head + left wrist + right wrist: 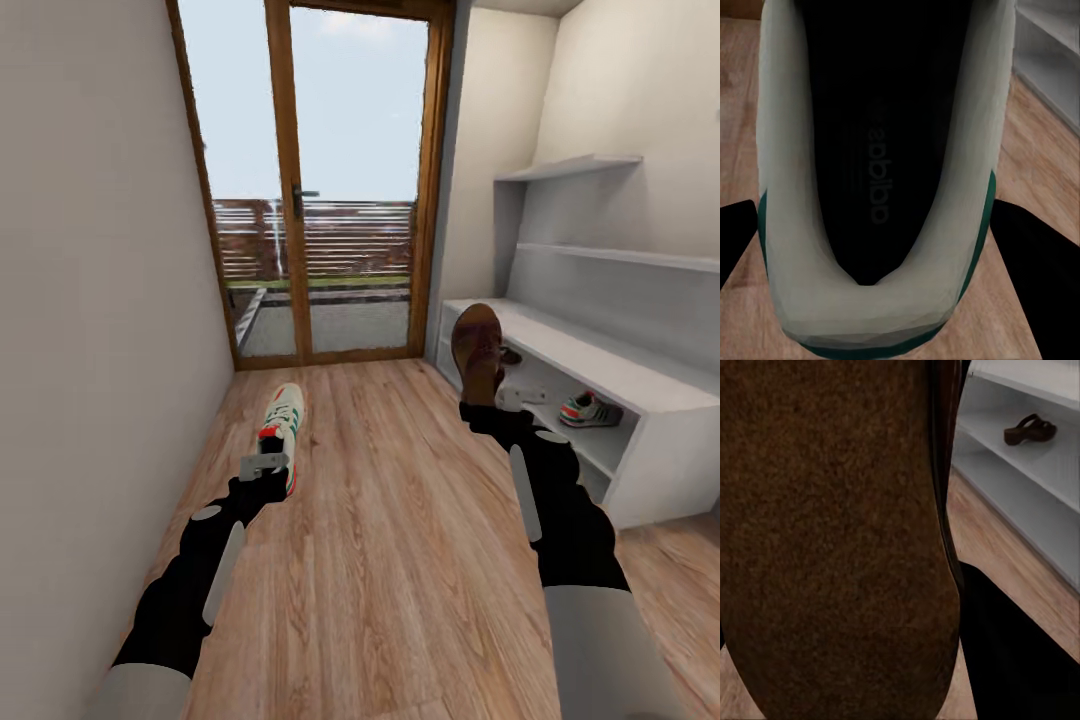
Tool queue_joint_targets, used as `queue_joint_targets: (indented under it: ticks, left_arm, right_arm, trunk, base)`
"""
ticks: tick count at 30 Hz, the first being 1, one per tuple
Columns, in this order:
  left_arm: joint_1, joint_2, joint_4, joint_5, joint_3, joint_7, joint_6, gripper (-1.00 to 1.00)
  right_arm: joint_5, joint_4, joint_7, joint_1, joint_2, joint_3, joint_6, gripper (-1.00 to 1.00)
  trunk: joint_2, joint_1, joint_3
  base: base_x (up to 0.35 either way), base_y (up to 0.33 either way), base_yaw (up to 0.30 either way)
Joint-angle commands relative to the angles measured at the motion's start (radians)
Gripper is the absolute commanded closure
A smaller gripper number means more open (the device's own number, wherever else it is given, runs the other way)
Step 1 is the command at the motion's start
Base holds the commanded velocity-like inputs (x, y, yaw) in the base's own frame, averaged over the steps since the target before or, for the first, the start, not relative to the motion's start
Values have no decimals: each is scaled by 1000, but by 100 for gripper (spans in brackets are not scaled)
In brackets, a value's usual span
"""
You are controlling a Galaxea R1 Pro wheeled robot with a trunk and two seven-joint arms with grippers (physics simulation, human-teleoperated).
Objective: Pick up the two gym shoes and the two sandals from the corridor floor and place them onto the hallstand (shoe rack) in the corridor, making sure they are on the rack and not on the floor. Arrange them so the two gym shoes are next to each other and the two sandals are next to each other.
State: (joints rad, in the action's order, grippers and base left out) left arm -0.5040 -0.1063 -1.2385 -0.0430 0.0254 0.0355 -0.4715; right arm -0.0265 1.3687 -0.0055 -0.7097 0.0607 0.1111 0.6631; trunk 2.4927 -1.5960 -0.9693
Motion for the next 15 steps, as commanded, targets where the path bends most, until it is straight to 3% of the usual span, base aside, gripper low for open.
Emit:
queue_joint_targets:
  ticks: [1, 5, 15]
  left_arm:
    - [-1, -1, -1, -5, 2, 4, -6, 100]
    - [-1, -1, -1, -5, 2, 4, -6, 100]
    - [-1, -1, -1, -5, 2, 4, -6, 100]
  right_arm:
    - [0, 1, -2, -1, 1, 1, 6, 100]
    - [0, 2, -2, -1, 1, 1, 6, 100]
    - [-1, 3, -2, -1, 1, 2, 6, 100]
  trunk:
    - [0, 0, -2]
    - [0, 0, -3]
    - [0, 0, -4]
  base:
    - [292, 134, 298]
    - [302, 105, 216]
    - [336, 81, 19]
